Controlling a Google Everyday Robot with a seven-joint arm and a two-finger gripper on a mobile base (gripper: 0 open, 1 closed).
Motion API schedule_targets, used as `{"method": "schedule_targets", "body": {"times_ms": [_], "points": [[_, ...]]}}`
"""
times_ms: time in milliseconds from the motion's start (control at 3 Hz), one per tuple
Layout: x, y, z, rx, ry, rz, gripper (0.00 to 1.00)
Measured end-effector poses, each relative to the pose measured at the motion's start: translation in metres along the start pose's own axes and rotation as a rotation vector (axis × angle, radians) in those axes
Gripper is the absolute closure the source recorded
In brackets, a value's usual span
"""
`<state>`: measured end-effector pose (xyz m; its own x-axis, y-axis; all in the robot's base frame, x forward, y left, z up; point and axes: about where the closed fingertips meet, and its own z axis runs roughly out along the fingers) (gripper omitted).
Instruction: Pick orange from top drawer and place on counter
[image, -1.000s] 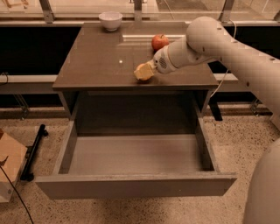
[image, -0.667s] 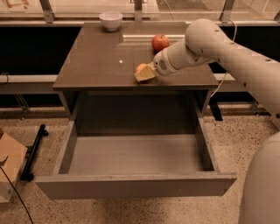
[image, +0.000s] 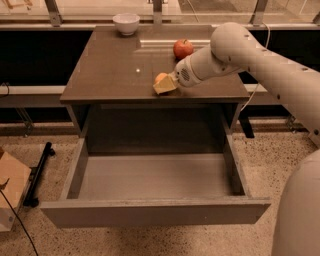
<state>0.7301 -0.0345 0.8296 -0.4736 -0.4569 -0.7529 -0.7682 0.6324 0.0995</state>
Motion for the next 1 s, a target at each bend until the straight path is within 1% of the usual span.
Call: {"method": "schedule_targets", "body": {"times_ms": [333,667,1000], "points": [[0.0004,0.0014,0.0026,-0.004,0.002,0.000,0.17],[0.0009,0.0028,0.0053,-0.008,0.004,-0.001,0.00],[0.0009,0.0028,0.0053,-0.008,0.004,-0.001,0.00]]}}
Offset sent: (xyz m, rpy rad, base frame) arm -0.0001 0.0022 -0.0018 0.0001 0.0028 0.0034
